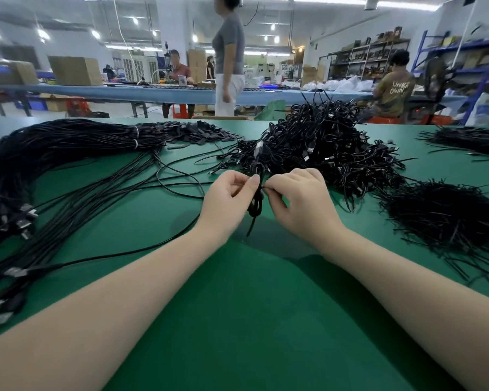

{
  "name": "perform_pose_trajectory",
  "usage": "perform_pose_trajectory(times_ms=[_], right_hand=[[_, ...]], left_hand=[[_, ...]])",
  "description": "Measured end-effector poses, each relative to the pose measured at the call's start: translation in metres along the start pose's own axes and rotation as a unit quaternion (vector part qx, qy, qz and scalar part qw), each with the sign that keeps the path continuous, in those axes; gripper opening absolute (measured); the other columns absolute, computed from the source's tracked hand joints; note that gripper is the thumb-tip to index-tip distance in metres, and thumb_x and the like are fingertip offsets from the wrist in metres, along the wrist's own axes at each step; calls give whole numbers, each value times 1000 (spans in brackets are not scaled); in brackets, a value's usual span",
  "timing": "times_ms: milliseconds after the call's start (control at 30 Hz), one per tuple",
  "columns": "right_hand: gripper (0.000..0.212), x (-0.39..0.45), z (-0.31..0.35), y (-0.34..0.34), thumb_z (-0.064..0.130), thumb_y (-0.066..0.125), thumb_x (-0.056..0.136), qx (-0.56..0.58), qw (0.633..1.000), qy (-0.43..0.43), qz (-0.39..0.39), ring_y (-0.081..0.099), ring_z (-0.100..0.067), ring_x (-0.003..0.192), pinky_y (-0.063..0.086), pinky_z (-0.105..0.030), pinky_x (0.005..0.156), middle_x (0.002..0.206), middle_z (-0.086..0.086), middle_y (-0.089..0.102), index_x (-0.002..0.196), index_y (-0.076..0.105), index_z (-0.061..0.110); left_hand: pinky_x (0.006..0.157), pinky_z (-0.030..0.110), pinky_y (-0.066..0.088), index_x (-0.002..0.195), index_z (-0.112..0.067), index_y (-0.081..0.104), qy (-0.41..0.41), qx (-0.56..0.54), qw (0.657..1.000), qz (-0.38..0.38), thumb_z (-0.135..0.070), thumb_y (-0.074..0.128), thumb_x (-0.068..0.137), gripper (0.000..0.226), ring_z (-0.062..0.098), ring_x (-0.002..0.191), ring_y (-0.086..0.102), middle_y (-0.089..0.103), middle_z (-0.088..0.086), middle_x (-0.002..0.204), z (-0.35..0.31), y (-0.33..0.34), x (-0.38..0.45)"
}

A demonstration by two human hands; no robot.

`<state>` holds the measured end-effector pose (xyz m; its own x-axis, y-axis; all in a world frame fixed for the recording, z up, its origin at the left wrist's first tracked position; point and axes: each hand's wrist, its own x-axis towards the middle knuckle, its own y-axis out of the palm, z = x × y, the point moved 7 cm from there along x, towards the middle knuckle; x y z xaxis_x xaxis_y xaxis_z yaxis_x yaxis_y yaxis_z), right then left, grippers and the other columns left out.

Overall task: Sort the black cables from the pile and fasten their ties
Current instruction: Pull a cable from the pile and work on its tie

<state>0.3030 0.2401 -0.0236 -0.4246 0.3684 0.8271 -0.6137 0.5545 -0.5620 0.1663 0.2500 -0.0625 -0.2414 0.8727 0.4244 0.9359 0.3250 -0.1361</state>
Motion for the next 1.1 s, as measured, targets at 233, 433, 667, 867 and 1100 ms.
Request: perform_pose_trajectory(times_ms=[233,433,667,867,1100], right_hand=[[18,0,12,-3,8,53,82,-158,982,-97,-39,53,-25,59,31,-34,68,57,2,55,66,61,13],[12,-6,-10,4,15,61,87,-32,999,36,-16,58,-25,65,24,-36,73,67,4,67,76,68,15],[7,-4,-8,5,15,60,80,-5,997,65,-31,56,-20,62,20,-33,69,63,8,60,76,66,18],[19,-1,-6,-2,20,56,88,-75,995,54,-48,54,-20,63,25,-37,71,59,9,58,70,63,19],[15,-1,16,-9,9,59,75,-254,956,-115,-87,54,-21,62,26,-36,73,57,6,53,64,57,20]], left_hand=[[44,16,34,97,-28,63,-153,-156,972,91,-13,50,96,19,10,46,59,68,-2,66,13,12,-2],[65,17,47,100,-29,69,-46,-96,988,110,12,54,86,46,5,73,65,68,1,92,6,15,-5],[95,25,47,93,-35,71,73,40,996,16,-12,75,81,27,11,101,58,65,1,105,-4,1,-2],[68,20,52,95,-24,66,-10,-54,998,36,-21,72,85,12,6,77,68,74,-8,78,4,5,-2],[45,17,41,111,-30,48,-199,-217,948,118,-16,57,93,24,14,45,59,65,1,62,16,15,-4]])
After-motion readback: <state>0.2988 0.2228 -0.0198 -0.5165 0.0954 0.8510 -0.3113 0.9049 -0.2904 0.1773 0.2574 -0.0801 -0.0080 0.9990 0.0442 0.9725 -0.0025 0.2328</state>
